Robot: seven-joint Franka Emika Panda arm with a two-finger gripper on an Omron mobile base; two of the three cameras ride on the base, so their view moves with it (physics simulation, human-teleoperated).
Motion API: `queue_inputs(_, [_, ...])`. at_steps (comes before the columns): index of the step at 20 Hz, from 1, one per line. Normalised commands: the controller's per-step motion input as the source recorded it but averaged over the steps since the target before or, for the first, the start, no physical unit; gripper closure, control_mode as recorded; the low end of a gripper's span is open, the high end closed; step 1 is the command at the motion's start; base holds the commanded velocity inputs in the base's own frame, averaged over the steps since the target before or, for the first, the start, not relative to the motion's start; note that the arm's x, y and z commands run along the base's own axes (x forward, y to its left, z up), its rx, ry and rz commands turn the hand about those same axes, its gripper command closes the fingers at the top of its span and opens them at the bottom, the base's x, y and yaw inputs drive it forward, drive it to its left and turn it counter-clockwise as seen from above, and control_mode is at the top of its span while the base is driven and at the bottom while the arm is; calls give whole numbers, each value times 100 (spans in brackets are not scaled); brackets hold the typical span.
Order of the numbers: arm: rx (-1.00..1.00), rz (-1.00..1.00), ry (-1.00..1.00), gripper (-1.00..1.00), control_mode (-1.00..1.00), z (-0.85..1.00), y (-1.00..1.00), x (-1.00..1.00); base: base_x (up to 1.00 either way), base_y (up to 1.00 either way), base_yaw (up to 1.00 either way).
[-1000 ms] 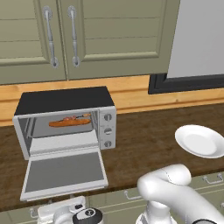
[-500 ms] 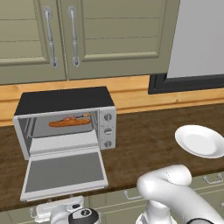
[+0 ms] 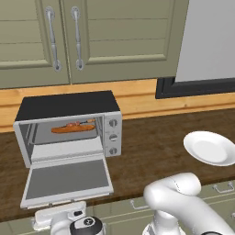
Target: Pick up the kebab skewer and baguette bread, and place them inside the toaster oven. Close the toaster oven door and start by setting the timer.
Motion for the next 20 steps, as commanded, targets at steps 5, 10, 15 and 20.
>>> queue_inputs(5, [0,3,3,-100,-100,5,0,3,0,0,0])
queue_inputs(10, [0,-4,16,-100,-100,-12,-11,-53,0,0,0])
queue_inputs(15, [0,-6,12,-100,-100,-1,-8,-23,0,0,0])
queue_inputs(20, [0,0,2,-100,-100,0,-2,51,0,0,0])
